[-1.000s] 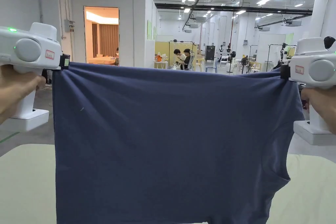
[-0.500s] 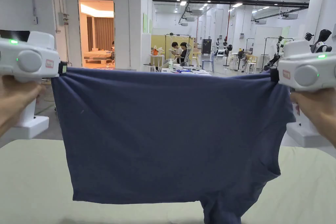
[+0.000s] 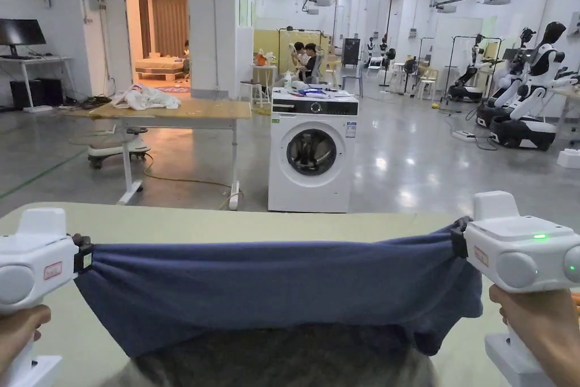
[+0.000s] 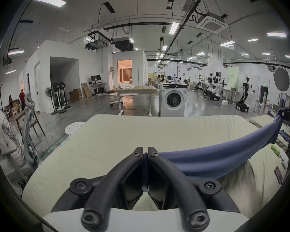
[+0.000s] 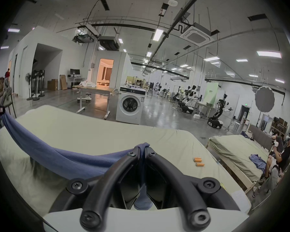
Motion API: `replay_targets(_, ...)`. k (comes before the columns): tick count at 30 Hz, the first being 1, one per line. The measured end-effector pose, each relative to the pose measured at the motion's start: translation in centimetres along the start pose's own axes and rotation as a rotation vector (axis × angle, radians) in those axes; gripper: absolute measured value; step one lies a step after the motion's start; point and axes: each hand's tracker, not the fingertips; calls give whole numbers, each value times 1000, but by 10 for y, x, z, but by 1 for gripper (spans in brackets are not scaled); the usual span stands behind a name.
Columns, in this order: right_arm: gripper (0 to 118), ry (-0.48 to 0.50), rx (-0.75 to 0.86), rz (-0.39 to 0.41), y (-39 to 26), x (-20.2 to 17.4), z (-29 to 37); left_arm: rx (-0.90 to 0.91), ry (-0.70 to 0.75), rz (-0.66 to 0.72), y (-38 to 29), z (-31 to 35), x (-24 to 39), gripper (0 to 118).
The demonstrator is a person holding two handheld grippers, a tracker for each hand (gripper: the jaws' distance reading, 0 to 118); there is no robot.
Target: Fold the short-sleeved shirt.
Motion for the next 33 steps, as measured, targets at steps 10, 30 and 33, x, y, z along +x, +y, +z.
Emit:
replay_targets(10, 3, 23, -46, 7, -86, 1, 112, -3, -27, 19, -76, 105, -21, 0)
replay_targets(30, 3, 53, -427, 34, -263, -29, 198, -307, 2, -22, -247, 169, -44, 0)
replay_targets(33, 3, 60, -482, 32, -288, -33, 193, -356, 2, -49, -266, 165, -39, 0)
